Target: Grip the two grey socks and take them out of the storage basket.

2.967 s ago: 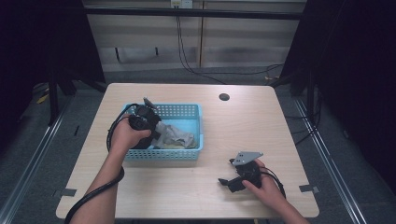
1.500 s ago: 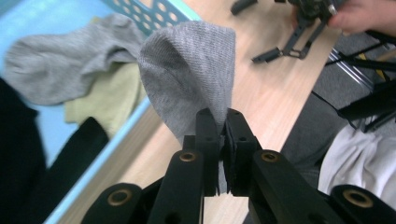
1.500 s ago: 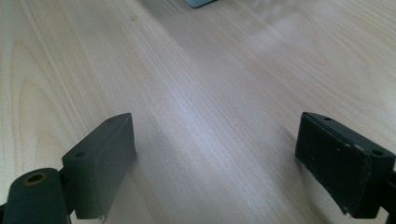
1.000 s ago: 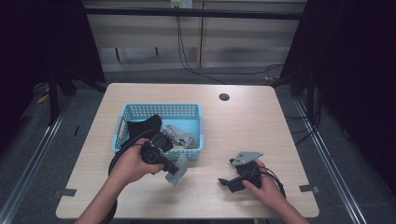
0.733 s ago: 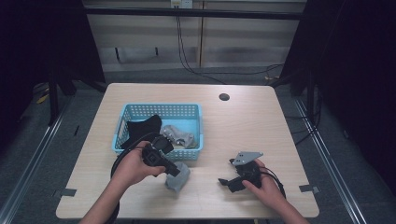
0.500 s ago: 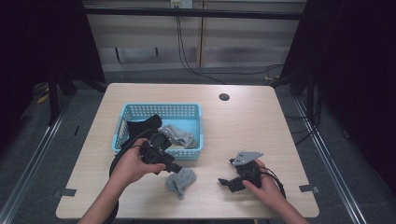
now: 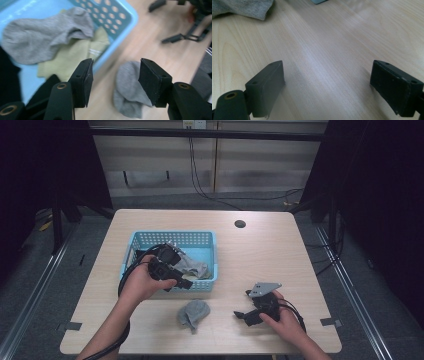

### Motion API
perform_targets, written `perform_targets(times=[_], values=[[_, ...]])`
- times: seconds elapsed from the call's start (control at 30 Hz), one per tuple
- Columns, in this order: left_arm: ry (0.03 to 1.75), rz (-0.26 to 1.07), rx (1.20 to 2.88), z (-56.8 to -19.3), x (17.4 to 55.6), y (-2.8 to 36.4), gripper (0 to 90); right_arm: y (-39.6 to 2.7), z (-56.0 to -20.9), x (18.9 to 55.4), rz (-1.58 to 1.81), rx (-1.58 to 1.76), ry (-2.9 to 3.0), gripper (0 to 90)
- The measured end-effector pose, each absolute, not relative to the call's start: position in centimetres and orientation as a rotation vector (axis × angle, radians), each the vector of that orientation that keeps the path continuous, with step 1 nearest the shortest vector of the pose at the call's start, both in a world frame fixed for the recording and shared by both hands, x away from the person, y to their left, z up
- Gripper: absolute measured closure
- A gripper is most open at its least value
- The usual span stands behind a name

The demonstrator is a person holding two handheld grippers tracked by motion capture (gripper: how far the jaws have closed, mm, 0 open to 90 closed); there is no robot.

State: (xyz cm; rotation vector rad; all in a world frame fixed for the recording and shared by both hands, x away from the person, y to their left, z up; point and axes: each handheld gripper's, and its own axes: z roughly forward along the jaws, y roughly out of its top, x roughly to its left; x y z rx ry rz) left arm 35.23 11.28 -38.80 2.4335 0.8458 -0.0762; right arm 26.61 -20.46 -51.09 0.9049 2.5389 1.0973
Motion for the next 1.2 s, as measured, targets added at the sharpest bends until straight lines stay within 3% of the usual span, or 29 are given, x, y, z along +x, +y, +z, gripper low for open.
perform_targets(times=[0.77, 1.2], values=[[1.059, 0.0, 2.4, -41.9, 41.4, 10.4, 44.5, -20.4, -51.1, 26.6, 1.099, 0.908, 2.537, 11.6], [1.11, -0.002, 2.422, -44.2, 42.7, 9.2, 43.3, -20.5, -51.1, 26.6, 1.1, 0.907, 2.537, 11.6]])
